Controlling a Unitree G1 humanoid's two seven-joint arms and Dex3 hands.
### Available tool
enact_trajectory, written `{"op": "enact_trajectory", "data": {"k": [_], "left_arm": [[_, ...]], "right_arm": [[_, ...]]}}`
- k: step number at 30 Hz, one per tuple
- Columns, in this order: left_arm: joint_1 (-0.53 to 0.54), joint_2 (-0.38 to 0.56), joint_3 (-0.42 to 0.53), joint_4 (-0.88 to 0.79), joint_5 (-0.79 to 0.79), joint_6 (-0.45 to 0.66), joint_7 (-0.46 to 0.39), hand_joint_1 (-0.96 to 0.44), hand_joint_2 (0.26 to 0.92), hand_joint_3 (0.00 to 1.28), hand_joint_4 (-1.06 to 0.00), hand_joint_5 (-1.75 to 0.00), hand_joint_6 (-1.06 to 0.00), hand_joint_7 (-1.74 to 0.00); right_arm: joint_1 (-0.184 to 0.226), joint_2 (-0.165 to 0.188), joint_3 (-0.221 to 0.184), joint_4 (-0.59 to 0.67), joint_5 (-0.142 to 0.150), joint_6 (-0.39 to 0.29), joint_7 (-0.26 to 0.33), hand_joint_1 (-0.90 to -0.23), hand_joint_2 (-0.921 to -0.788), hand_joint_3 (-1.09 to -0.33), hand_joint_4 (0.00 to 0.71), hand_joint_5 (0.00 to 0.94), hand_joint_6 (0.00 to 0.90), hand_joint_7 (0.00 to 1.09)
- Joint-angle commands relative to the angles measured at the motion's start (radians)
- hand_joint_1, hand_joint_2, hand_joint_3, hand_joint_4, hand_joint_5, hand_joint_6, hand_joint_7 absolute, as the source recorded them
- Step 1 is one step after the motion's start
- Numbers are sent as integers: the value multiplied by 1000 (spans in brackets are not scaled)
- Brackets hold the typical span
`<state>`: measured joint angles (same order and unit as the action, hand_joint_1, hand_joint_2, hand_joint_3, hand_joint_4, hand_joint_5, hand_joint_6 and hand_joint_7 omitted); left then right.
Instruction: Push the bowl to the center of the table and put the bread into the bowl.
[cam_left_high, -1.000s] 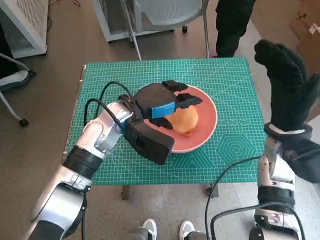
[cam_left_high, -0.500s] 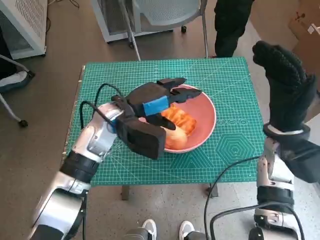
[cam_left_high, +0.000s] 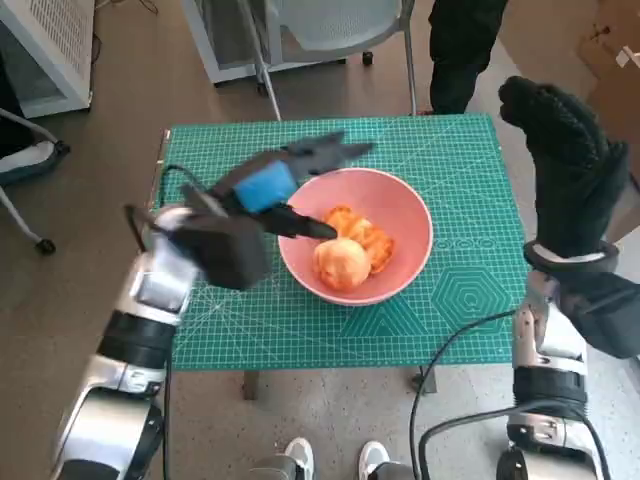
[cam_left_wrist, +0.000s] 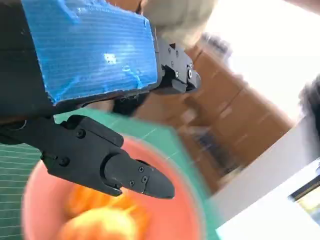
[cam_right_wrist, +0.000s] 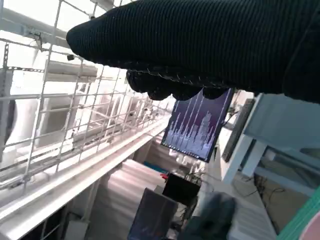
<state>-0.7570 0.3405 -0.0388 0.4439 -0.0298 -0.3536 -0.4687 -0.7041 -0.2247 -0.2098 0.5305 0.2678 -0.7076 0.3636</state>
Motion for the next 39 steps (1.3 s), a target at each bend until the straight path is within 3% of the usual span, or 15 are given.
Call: {"op": "enact_trajectory", "data": {"k": [1, 11, 24, 39], "left_arm": [[56, -72, 83, -65, -161, -32, -7, -539, 921, 41, -103, 0, -258, 0], [136, -185, 159, -176, -313, -42, 36, -439, 921, 46, -76, 0, -249, -1], [162, -176, 181, -212, -328, 33, 36, -429, 921, 59, -35, 0, -241, 0], [158, -214, 182, -198, -308, -12, 89, -447, 921, 72, -59, -11, -256, -13]], "right_arm": [[-22, -12, 5, 37, -8, 23, 12, -458, -921, -471, 372, 0, 454, 0], [-63, -13, 11, 81, -20, 28, 7, -459, -921, -466, 376, 2, 458, 3], [-107, 10, 16, 135, 21, 47, 49, -471, -921, -425, 372, 0, 501, 22], [-134, 22, 13, 182, 22, 25, 79, -444, -921, -410, 361, 0, 519, 23]]}}
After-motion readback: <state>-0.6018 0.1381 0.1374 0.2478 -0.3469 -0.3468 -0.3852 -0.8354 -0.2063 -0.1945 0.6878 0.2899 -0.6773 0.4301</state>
